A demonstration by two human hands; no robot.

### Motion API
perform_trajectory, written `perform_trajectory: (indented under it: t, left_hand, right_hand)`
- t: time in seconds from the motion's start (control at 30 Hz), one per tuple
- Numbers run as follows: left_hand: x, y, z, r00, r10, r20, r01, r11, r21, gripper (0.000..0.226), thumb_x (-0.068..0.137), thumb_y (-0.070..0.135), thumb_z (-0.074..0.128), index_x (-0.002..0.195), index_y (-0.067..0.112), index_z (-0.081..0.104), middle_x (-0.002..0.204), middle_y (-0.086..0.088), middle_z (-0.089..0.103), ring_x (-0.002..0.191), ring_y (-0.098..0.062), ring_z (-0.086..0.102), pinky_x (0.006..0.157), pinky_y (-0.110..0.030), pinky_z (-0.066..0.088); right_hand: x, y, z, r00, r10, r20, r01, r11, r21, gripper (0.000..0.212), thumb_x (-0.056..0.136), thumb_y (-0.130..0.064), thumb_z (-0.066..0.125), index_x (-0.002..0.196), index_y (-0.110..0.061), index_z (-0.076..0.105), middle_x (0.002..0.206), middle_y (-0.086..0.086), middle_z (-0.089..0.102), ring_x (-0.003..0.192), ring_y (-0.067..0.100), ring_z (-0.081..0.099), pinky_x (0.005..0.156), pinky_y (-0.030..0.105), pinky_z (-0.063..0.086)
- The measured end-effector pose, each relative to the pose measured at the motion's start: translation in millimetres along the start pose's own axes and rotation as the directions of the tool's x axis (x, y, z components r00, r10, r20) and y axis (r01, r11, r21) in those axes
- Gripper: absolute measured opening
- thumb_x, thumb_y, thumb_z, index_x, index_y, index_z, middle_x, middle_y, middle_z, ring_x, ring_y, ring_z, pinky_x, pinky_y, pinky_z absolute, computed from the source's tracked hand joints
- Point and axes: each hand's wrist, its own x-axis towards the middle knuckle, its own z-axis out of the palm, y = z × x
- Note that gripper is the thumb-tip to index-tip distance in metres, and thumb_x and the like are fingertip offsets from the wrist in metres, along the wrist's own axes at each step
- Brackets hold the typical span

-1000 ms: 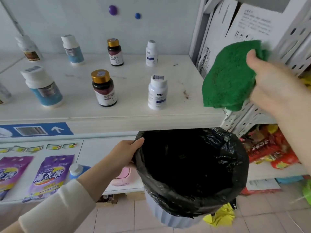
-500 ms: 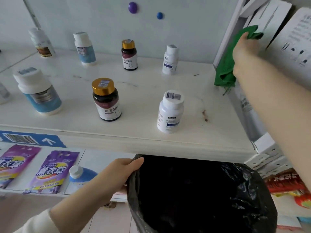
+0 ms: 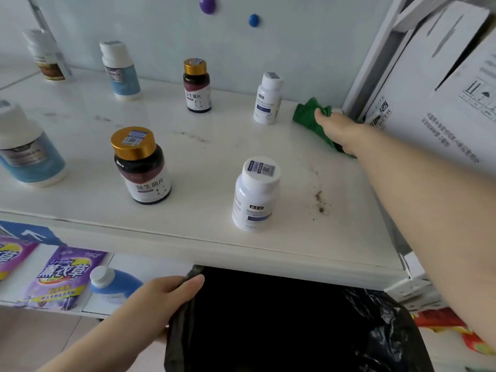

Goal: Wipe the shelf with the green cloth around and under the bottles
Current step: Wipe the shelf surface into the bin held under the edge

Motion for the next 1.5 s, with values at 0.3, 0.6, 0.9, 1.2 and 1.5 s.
perform_trajectory:
  t: [0.3,0.6,0.9,1.2,1.5]
  left_hand:
    - [-4.1,-4.9,-0.8,0.988,0.138,0.064,-0.139,0.990,0.018,0.033,0.090,0.036,0.051,0.090,0.011,0.072,0.083,-0.008,0.074,0.068,-0.020,0.066,0.053,-0.022,0.051]
    - [-6.2,-8.6,2.2,0.976,0.201,0.088,-0.198,0.979,-0.035,0.027,0.091,0.033,0.051,0.087,0.012,0.067,0.072,-0.005,0.065,0.058,-0.016,0.059,0.042,-0.016,0.048]
    - [-10.4,-8.9,2.5,0.973,0.215,0.083,-0.213,0.977,-0.028,0.028,0.091,0.032,0.052,0.080,0.009,0.065,0.073,-0.008,0.066,0.059,-0.019,0.060,0.041,-0.018,0.049]
    - [-13.2,-10.8,3.6,0.968,0.237,0.084,-0.235,0.972,-0.024,0.028,0.092,0.030,0.051,0.076,0.011,0.064,0.069,-0.005,0.066,0.058,-0.018,0.060,0.048,-0.020,0.053]
    - [-12.4,-15.3,2.7,0.964,0.243,0.110,-0.240,0.970,-0.041,0.030,0.092,0.031,0.050,0.080,0.008,0.065,0.074,-0.009,0.066,0.055,-0.017,0.062,0.048,-0.021,0.055]
  right_hand:
    - [-104.1,20.5,13.9,1.000,-0.017,-0.003,0.017,0.999,-0.041,0.067,0.096,-0.050,0.025,0.142,-0.002,0.025,0.147,0.013,0.033,0.133,0.027,0.033,0.100,0.028,0.029]
    - [-224.0,48.2,19.4,0.992,0.044,0.120,-0.032,0.995,-0.098,0.077,0.093,-0.057,0.021,0.137,0.006,0.028,0.143,0.028,0.030,0.131,0.044,0.032,0.109,0.045,0.026]
    - [-282.1,74.8,23.3,0.965,0.035,0.261,-0.116,0.945,0.304,0.064,0.093,-0.046,0.033,0.146,-0.013,0.018,0.154,-0.001,0.020,0.143,0.014,0.016,0.115,0.032,0.010]
    - [-292.4,85.1,6.0,0.943,0.019,0.331,-0.224,0.773,0.593,0.040,0.094,-0.035,0.041,0.122,-0.009,0.051,0.123,0.006,0.059,0.115,0.021,0.055,0.107,0.043,0.037]
    - [-287.7,67.0,1.9,0.963,0.041,0.265,-0.202,0.760,0.617,0.038,0.095,-0.033,0.039,0.117,-0.006,0.054,0.113,0.008,0.064,0.103,0.019,0.061,0.094,0.040,0.046]
